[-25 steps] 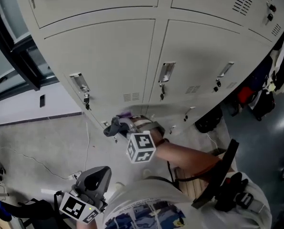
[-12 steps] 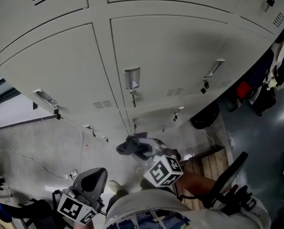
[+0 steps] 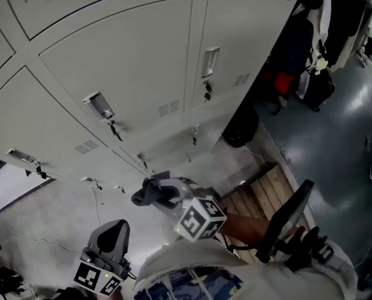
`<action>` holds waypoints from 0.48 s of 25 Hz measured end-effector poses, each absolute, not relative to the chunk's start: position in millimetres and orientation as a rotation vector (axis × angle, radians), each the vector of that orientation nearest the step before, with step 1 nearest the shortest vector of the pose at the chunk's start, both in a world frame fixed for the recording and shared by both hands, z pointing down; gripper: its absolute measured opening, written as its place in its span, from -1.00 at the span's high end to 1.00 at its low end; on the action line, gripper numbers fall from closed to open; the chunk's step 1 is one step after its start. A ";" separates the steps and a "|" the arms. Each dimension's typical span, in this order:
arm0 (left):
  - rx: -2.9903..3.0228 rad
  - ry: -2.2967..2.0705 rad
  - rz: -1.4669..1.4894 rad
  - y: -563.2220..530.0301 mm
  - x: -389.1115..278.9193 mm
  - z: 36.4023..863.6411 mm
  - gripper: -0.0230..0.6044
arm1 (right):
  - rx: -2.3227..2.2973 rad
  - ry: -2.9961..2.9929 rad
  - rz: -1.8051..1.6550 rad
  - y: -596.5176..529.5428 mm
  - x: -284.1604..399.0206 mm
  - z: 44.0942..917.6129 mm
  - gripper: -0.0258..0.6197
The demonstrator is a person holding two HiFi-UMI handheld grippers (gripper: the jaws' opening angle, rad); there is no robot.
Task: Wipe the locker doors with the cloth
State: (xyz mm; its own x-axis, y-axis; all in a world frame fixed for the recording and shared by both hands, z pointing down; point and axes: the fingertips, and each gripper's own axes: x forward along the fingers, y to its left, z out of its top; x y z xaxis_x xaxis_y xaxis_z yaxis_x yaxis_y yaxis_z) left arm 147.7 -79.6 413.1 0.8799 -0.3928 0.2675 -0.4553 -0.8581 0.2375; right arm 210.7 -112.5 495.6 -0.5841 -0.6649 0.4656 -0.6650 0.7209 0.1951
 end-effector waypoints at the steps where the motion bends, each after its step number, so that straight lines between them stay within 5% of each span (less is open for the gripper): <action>1: 2.772 -0.615 0.292 -76.5 150.4 410.1 0.92 | 1.028 -2.400 -0.014 -108.6 213.3 491.2 0.56; 12: 2.821 -0.460 0.265 -24.5 117.9 401.7 0.92 | 1.130 -2.353 -0.070 -61.8 183.9 458.1 0.56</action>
